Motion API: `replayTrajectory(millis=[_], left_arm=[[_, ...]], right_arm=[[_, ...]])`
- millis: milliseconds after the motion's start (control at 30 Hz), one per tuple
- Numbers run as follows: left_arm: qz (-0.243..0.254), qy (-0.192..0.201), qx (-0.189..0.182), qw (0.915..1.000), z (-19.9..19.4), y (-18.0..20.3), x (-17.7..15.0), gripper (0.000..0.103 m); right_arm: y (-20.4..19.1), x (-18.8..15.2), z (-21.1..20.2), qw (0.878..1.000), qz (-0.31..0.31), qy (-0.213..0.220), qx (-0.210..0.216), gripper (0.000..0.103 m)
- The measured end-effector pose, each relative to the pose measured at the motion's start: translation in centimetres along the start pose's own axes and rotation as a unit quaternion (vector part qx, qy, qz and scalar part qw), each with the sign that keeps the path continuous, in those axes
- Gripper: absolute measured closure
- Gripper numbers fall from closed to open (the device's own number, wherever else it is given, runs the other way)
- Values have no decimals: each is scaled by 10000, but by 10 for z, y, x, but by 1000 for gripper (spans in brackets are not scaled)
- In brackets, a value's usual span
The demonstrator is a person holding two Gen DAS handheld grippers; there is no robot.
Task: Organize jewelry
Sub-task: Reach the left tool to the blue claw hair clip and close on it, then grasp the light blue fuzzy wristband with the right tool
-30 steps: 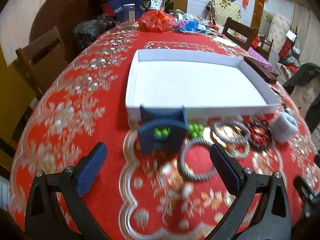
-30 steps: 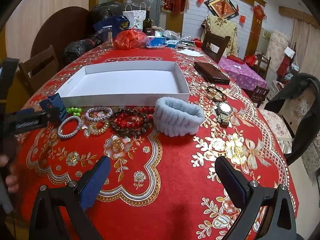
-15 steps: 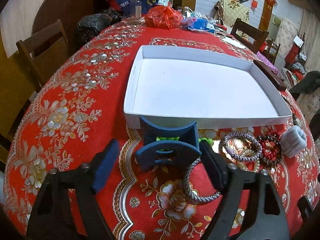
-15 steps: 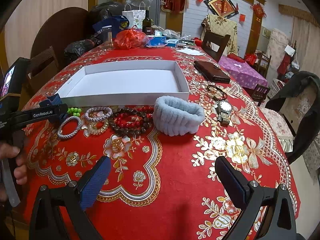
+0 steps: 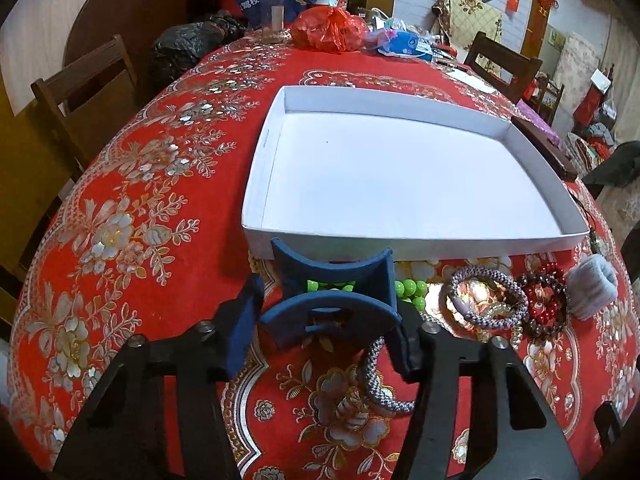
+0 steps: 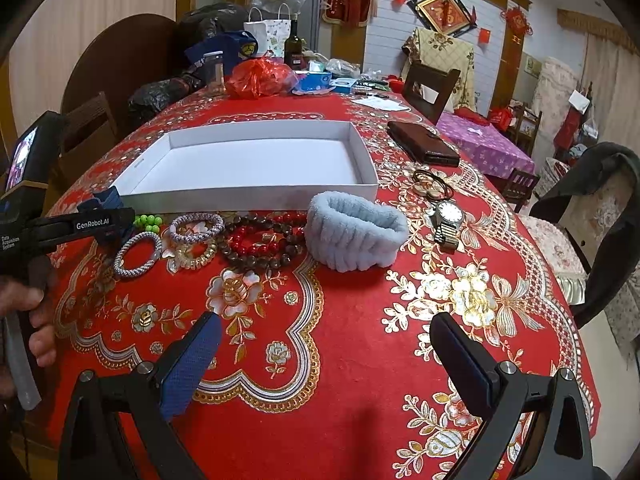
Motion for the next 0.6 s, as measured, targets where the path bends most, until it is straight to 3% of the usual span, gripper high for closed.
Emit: replayTrajectory(millis=[67, 433, 600], left_arm=[[42, -11, -17, 10000, 0, 2, -1, 57], [92, 11, -42, 9999, -3, 2, -3, 57], [132, 225, -229, 9994, -27, 2, -10, 57]], right_arm=[[0, 0, 0, 10000, -8, -8, -18, 0], [4, -1, 1, 10000, 10, -15, -57, 0], [21, 7, -2, 9991, 350, 238, 88, 0]])
Point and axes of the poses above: each gripper's, at about its wrist camera, not at the fingertips, and z roughly the way its jaws point, y to its right, x to its top, the point moved 7 cm from there along z, roughly the way its jaws point, and after that the axes turned 11 degrees about -y, right-handed, at the moved point
